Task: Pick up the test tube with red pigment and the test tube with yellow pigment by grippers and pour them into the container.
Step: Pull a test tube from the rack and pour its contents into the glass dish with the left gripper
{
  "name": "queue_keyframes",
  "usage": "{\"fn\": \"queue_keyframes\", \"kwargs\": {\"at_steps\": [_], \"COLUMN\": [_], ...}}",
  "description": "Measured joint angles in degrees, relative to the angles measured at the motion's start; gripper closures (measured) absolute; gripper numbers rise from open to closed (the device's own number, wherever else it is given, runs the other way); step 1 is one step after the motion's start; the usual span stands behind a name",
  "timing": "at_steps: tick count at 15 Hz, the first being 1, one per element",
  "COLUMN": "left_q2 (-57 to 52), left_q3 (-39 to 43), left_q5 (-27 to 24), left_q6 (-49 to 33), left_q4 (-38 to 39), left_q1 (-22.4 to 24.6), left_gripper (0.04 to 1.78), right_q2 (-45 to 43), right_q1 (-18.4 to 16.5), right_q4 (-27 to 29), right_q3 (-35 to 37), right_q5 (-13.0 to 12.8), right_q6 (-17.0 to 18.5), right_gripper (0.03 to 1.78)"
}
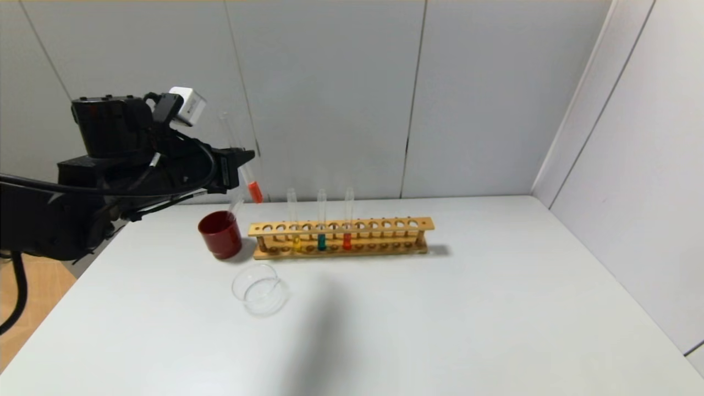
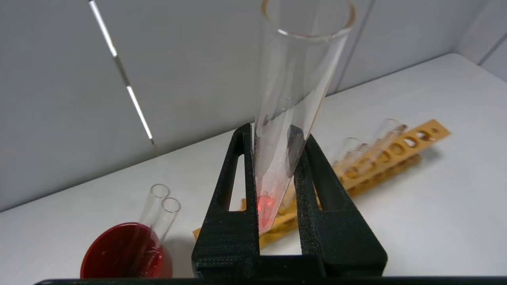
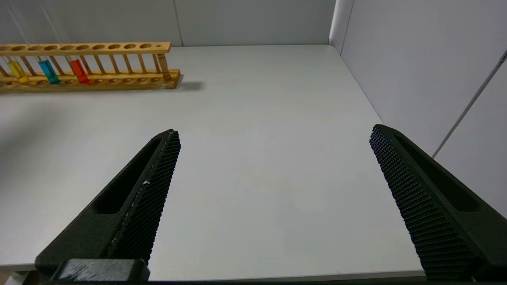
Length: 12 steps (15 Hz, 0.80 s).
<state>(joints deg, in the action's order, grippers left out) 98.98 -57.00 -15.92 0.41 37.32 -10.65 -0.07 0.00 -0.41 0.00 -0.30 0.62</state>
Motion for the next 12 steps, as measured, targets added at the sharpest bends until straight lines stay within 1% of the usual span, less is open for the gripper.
{"fn": "queue_keyframes", "kwargs": {"at_steps": [2,7,9,12], "left_q2": [-4.71,-16.94,-19.85,-21.09], "left_q3": [2.62,13.35,17.13,22.14], "left_q5": [0.1,0.57,2.32,5.4], "left_q6": [2.12,10.93,15.37,22.32], "left_q4": [-2.6,-9.09,-11.67,-12.0], "left_q1": [0.13,1.04,2.22,3.3], "left_gripper": [1.5,1.5,1.5,1.5], "right_q2": [0.0,0.0,0.0,0.0], "right_q1": [0.0,0.0,0.0,0.0], "right_q4": [0.01,0.0,0.01,0.0], "right_q3": [0.0,0.0,0.0,0.0], "right_q5": [-0.02,0.01,-0.05,-0.02], "right_q6": [0.0,0.0,0.0,0.0], "right_gripper": [0.06,0.06,0.06,0.06]}}
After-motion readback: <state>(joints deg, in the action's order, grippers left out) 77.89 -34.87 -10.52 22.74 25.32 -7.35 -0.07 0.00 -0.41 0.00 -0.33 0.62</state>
